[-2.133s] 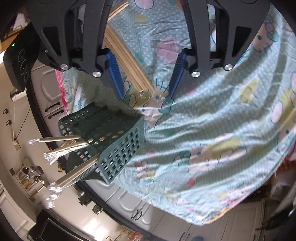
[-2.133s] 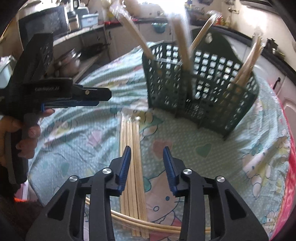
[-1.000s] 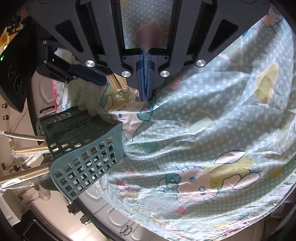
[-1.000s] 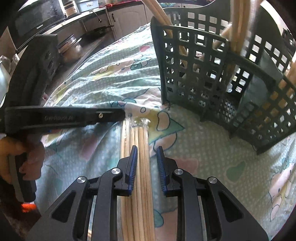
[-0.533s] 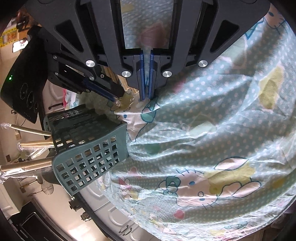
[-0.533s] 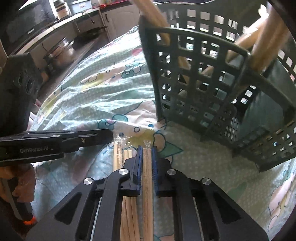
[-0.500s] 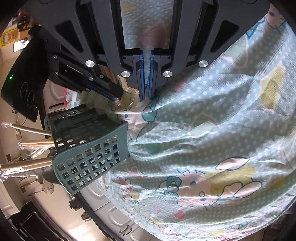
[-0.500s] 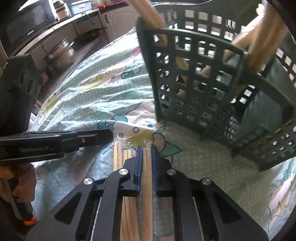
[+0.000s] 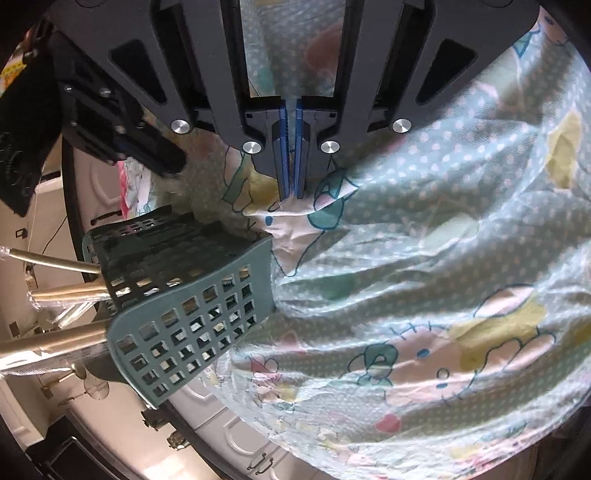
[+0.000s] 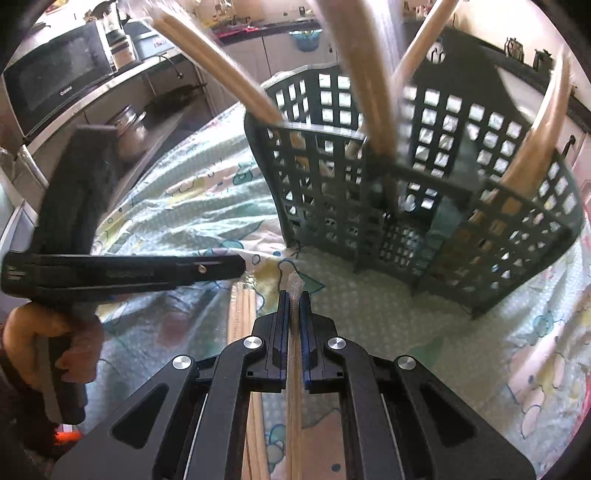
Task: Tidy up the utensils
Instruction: 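Lift the chopsticks with the left tool while the right tool carries its chopstick above the caddy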
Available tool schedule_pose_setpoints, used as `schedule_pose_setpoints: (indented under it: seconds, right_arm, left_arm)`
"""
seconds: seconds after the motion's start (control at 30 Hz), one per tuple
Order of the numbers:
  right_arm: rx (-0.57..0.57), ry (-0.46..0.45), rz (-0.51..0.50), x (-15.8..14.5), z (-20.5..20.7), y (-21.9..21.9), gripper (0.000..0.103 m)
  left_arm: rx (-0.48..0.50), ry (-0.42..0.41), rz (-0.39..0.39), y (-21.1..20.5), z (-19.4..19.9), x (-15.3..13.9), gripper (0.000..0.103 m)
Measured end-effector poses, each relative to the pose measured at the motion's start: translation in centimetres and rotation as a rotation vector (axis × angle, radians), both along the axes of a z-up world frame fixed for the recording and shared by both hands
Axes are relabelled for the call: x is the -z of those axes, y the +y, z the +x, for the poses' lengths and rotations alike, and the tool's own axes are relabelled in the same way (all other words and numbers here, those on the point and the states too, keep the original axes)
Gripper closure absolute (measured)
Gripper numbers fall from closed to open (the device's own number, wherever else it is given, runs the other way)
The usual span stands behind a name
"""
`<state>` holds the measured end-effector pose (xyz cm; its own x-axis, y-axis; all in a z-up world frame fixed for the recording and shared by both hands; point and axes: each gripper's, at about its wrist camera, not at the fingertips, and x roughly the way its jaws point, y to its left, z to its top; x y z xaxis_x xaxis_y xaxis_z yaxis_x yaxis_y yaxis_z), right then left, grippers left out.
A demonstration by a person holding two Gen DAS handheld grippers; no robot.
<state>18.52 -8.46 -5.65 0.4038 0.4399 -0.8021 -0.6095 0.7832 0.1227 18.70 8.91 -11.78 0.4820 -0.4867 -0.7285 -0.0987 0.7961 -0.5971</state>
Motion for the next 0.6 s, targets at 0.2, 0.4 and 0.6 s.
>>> schedule_pose_setpoints:
  seconds: [0.2, 0.4, 0.6]
  right_arm:
    - [0.001, -0.056, 0.054, -2.9, -0.8, -0.9, 0.097]
    - [-0.005, -0.119, 0.110, -6.4, -1.9, -2.0, 0.097]
    - [-0.013, -0.165, 0.144, -8.7, -2.4, -2.2, 0.097]
  left_arm:
    - [-0.013, -0.080, -0.004, 0.7, -1.1, -2.9, 0.103]
    - [-0.009, -0.145, 0.020, 0.9, -2.1, -5.7, 0.103]
    - [0.010, -0.199, -0.001, 0.6, -3.0, -7.8, 0.103]
